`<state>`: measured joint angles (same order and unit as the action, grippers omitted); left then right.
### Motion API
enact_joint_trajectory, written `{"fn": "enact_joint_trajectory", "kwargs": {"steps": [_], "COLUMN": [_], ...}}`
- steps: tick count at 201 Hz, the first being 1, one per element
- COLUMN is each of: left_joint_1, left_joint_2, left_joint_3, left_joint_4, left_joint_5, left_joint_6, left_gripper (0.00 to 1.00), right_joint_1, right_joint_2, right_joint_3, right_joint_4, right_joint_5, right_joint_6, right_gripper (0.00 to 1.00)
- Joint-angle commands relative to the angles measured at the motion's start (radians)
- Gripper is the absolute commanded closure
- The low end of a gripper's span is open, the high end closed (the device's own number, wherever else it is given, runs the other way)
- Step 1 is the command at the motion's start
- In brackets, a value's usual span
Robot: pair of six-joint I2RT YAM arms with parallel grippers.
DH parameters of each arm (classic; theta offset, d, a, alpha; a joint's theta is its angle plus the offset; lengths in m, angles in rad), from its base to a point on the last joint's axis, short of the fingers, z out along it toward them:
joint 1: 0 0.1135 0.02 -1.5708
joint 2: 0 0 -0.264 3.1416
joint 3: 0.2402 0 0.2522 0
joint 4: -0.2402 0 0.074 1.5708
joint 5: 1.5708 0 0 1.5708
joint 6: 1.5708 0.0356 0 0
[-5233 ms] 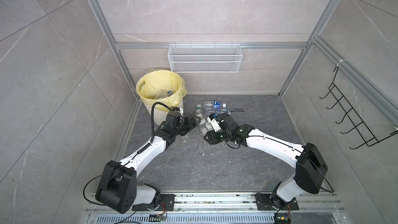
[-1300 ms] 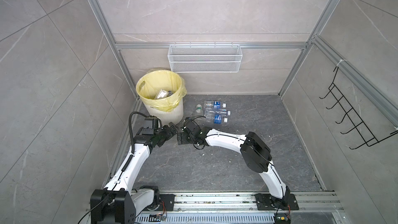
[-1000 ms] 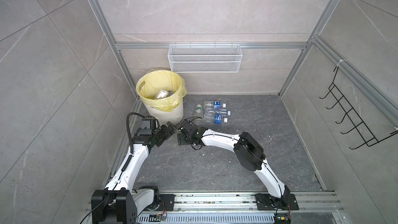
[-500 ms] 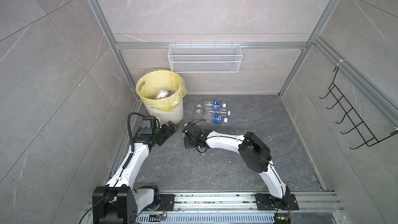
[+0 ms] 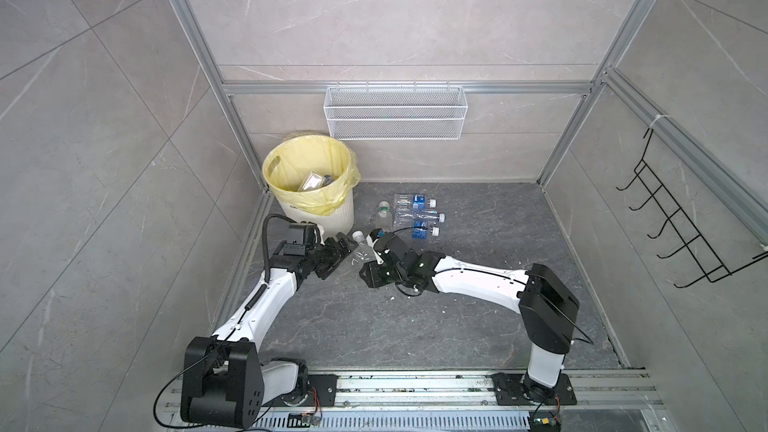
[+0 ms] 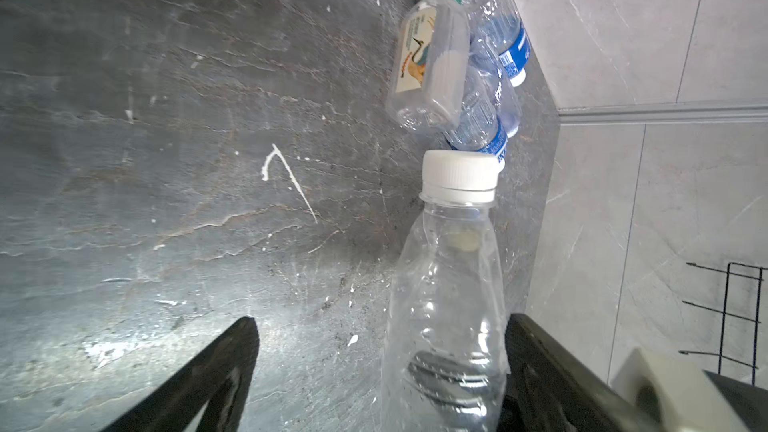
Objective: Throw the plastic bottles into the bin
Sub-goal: 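Lift the plain bottle upright with the right gripper and close the left on its cap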
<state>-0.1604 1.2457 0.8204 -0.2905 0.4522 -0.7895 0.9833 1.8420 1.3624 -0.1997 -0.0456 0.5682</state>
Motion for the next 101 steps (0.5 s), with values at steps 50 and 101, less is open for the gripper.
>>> {"fn": "enact_joint_trajectory", "kwargs": {"steps": [50,101], "left_joint_1": [-0.045,-0.083], "left_joint_2": [0.001,0.016], "left_joint_3": [0.051,0.055], "left_joint_4": [0.073,0.083], "left_joint_5": [0.005,-0.013], "left_joint_6": [-0.054,-0.063], "left_gripper": [0.2,0.33], "right_joint_1": [0.003,0.002], "right_joint_2": [-0.078,-0.081], "right_joint_3": [-0.035,-0.03], "right_joint_4": [0.066,0.078], "right_joint_5": [-0.084,-0.097], "right_joint_6": [-0.039,-0.039], "right_gripper": [0.5,0.5]}}
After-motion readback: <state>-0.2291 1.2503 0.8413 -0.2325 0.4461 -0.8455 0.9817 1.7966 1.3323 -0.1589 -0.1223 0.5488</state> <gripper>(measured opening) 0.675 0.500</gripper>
